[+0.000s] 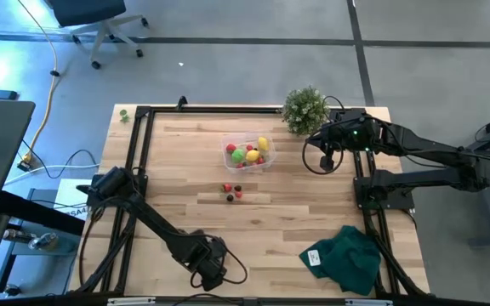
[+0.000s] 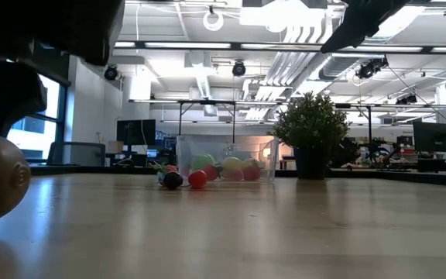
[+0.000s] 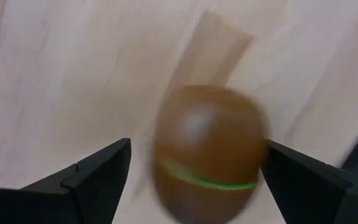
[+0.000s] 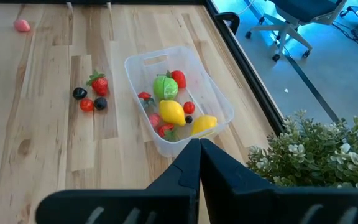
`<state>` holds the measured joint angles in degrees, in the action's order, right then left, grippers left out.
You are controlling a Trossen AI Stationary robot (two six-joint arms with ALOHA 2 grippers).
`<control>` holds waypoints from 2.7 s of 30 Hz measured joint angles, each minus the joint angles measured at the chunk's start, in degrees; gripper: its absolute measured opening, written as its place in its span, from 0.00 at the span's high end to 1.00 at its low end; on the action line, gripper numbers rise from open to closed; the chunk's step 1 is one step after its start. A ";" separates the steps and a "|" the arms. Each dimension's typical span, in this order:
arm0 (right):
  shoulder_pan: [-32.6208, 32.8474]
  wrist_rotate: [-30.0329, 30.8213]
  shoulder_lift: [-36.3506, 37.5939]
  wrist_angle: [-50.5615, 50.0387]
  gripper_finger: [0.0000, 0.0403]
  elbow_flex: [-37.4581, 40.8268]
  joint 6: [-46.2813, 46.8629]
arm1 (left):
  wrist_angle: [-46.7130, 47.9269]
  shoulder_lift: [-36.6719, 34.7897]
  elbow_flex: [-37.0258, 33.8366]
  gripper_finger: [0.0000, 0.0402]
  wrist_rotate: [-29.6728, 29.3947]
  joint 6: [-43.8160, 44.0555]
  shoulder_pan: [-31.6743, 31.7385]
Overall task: Pick and placing Produce into tupperware
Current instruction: Put the brown kiwi into the transparent bin
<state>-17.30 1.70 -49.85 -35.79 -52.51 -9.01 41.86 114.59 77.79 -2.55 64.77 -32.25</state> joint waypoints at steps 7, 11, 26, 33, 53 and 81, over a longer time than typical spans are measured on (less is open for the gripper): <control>0.00 0.01 -0.01 -0.02 1.00 0.00 -0.01 | -1.49 1.10 0.06 0.16 0.42 -0.02 0.00; 0.00 0.00 -0.01 0.00 1.00 -0.01 0.00 | -1.87 1.40 0.14 0.18 0.15 0.00 0.00; -0.01 0.01 -0.01 0.00 1.00 0.00 0.01 | -1.11 1.40 0.03 0.37 -1.44 2.11 0.02; -0.02 0.01 0.01 0.02 1.00 0.00 0.01 | -1.13 1.42 0.03 0.41 -1.64 3.39 0.02; -0.01 0.01 0.01 0.02 1.00 0.00 0.02 | -2.89 -2.96 0.20 0.37 -13.24 2.70 0.02; 0.00 0.01 0.01 0.02 1.00 0.00 0.01 | -12.34 -21.57 0.23 0.42 -5.56 -51.42 41.28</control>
<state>-17.30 1.72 -49.84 -35.77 -52.51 -9.00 29.52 93.01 78.02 -8.10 13.35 9.03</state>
